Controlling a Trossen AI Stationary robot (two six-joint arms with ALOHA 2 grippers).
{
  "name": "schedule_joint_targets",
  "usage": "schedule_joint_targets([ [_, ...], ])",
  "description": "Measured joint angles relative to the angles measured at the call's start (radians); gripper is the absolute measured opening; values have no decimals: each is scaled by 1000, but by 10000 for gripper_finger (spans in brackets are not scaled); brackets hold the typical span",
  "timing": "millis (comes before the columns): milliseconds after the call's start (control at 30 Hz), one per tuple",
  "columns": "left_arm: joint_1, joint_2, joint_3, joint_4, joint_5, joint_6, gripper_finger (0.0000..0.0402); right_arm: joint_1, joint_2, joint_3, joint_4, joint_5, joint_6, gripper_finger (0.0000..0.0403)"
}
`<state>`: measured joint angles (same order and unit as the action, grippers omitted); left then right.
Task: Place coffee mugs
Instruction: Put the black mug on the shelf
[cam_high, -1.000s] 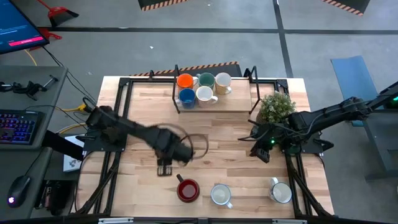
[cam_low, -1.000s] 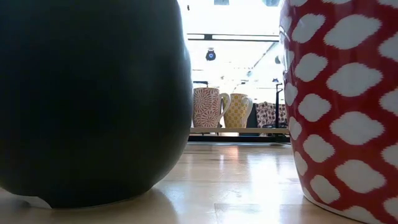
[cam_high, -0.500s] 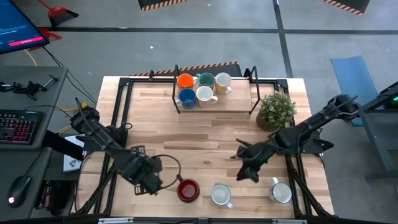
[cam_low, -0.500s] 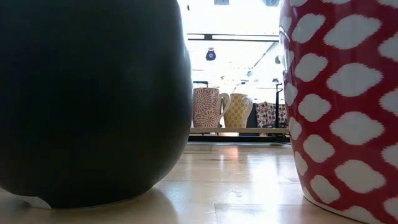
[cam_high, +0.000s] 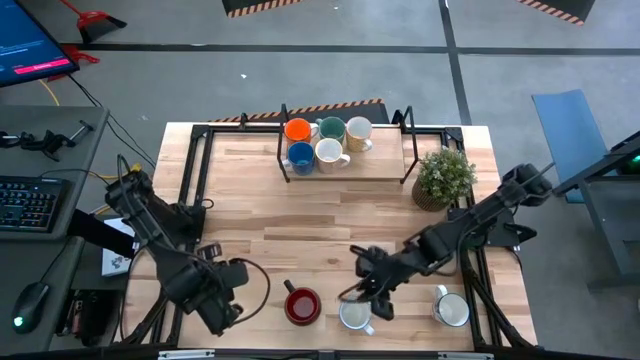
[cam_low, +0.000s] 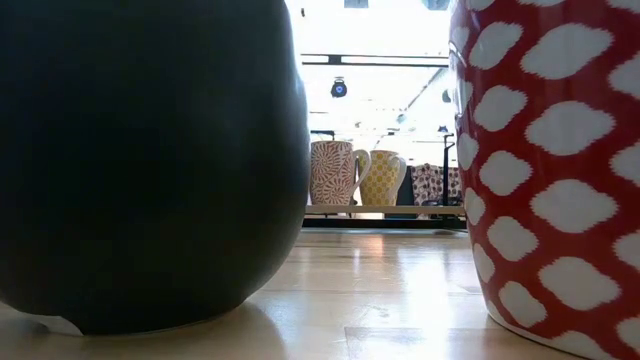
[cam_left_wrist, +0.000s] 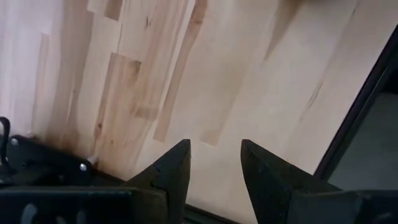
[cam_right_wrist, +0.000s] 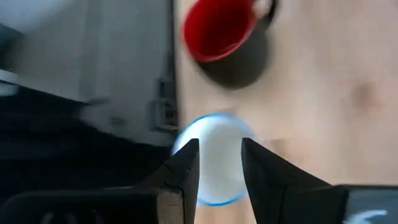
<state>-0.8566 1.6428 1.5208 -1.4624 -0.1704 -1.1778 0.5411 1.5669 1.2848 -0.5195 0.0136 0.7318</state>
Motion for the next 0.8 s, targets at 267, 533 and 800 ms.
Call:
schedule_joint_targets([
  [267,-23,0,0,5,-107,-23,131,-1,219,466,-551,136,-95,99],
  [533,-22,0,0,5,-141,-17,131,4,375,601,-623,75,-186,104],
  [800,-24,1,0,-41,-140,-63,131,-45,383,584,-466,66,-190,161],
])
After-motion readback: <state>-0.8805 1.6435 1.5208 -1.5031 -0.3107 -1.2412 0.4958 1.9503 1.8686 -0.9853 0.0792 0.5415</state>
